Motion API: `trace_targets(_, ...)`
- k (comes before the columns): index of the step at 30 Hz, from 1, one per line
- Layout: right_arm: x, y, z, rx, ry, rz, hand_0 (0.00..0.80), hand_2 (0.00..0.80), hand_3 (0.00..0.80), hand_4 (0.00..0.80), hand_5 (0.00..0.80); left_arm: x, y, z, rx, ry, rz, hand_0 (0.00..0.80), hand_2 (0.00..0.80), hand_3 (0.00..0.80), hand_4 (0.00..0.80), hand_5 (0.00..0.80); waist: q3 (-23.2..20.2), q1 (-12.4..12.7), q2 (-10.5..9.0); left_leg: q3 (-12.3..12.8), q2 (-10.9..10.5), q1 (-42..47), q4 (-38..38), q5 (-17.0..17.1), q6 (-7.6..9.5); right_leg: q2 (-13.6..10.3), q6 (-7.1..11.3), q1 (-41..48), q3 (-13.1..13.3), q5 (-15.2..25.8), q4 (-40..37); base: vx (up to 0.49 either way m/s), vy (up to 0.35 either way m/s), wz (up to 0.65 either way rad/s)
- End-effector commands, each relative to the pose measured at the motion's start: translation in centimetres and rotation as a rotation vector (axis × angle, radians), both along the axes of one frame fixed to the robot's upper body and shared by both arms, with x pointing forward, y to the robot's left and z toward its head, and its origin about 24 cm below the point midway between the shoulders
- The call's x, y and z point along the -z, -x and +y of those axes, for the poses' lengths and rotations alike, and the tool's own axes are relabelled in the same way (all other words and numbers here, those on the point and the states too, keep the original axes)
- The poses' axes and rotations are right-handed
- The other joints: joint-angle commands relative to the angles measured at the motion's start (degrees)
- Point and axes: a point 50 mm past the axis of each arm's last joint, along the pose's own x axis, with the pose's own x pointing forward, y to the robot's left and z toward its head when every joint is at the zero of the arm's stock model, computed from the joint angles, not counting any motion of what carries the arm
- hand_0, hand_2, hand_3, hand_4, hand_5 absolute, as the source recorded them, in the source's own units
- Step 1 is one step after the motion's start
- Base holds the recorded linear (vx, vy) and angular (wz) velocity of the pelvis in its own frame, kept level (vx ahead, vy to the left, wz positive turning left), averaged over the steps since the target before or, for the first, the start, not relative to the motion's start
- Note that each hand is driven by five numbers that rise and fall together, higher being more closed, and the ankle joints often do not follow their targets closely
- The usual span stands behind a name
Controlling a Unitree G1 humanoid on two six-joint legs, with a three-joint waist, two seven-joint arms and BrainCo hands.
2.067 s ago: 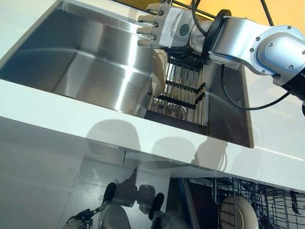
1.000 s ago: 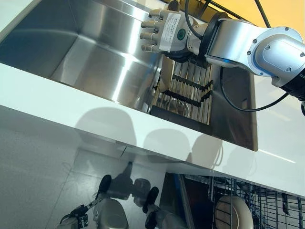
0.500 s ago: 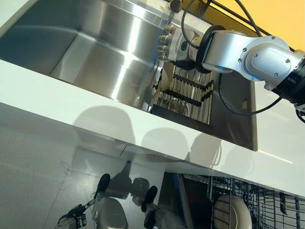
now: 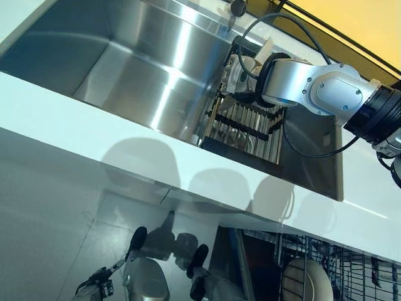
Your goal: Take plates into dishwasher
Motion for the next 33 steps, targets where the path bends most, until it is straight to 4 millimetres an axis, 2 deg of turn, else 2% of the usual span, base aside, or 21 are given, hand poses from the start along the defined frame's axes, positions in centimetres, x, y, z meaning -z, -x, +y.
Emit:
trace_targets(1,-3.5,-0.2,-1.5,0.050,-0.029,-0.136,0.800,0.800,0.800,0.800,0.800,-0.1,-0.5,-0.1,-0.043,0.008,-0.037,0.000,0.000,0.000,0.000,0.000,2.3,1.9,-1.52,0.6,-1.5,-1.4,-2.6,1.6,3.56,-3.3,5.59,2.4,-1.0,0.0,-0.1,0.000,0.000,0.00)
trace_targets(13,-5.0,-0.6,-2.8,0.060,-0.138,-0.171,0.800,0.800,0.800,0.800,0.800,-0.2,-0.1,0.2,-0.016,-0.006,-0.023,0.000,0.000,0.000,0.000,0.000,0.0,1.3,-1.92,1.4,-1.5,-0.2,-2.6,0.8,3.67,-3.1,5.69,3.2,-0.6,-0.3,-0.1,0.001,-0.003,0.00)
trace_targets(20,-6.7,-0.3,-3.6,0.046,-0.288,-0.187,0.800,0.800,0.800,0.800,0.800,0.1,0.3,0.0,-0.009,-0.003,-0.004,0.000,0.000,0.000,0.000,0.000,-2.9,-0.4,-1.80,2.6,-1.3,1.9,-2.6,-0.1,3.73,-2.9,5.68,4.1,0.7,-0.5,-0.1,0.001,-0.014,-0.04)
trace_targets(26,-7.9,0.2,-5.2,0.031,-0.438,-0.172,0.800,0.800,0.800,0.800,0.800,0.4,0.8,-0.3,-0.001,-0.008,0.026,0.000,0.000,0.000,0.000,0.000,-6.5,-2.3,-1.37,4.2,-1.2,4.7,-2.6,-1.3,3.78,-2.7,5.79,5.7,2.3,-0.9,-0.1,0.027,-0.026,-0.14)
trace_targets(33,-8.2,0.2,-6.9,0.076,-0.621,-0.121,0.800,0.800,0.800,0.800,0.800,1.0,2.0,-1.0,0.029,-0.009,0.062,0.000,0.000,0.000,0.000,0.000,-9.9,-3.8,-0.21,5.3,-1.2,7.7,-2.6,-2.4,3.80,-2.8,5.77,7.6,3.6,-1.5,-0.1,0.045,-0.021,-0.17)
